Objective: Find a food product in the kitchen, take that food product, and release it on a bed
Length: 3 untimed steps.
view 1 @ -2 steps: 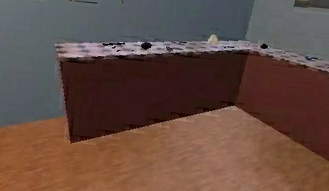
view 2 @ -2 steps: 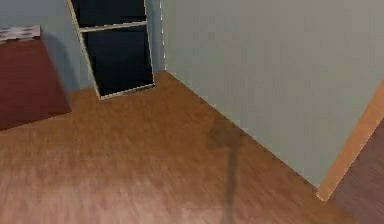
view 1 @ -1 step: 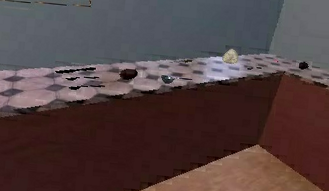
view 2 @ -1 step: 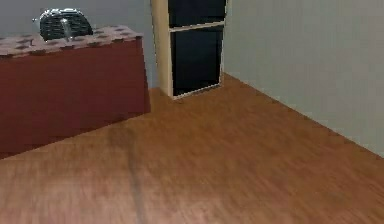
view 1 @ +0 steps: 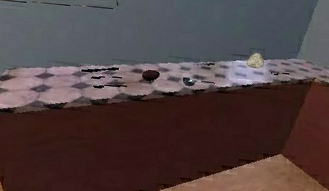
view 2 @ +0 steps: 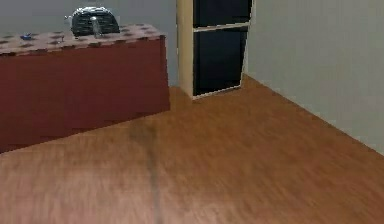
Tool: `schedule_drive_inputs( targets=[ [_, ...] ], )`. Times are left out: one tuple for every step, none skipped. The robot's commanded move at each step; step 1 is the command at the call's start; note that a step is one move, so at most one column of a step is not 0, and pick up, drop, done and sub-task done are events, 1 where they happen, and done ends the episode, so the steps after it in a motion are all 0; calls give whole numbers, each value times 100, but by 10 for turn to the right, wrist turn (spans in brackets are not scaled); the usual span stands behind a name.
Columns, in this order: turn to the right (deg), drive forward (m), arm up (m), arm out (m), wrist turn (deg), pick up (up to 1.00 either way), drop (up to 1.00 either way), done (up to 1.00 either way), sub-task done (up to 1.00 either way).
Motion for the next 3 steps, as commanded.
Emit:
schedule_drive_inputs(
  targets=[
    [0,40,0,0,0,0,0,0,0],
    [-450,0,0,0,0,0,0,0,0],
    [-450,0,0,0,0,0,0,0,0]
  ],
)
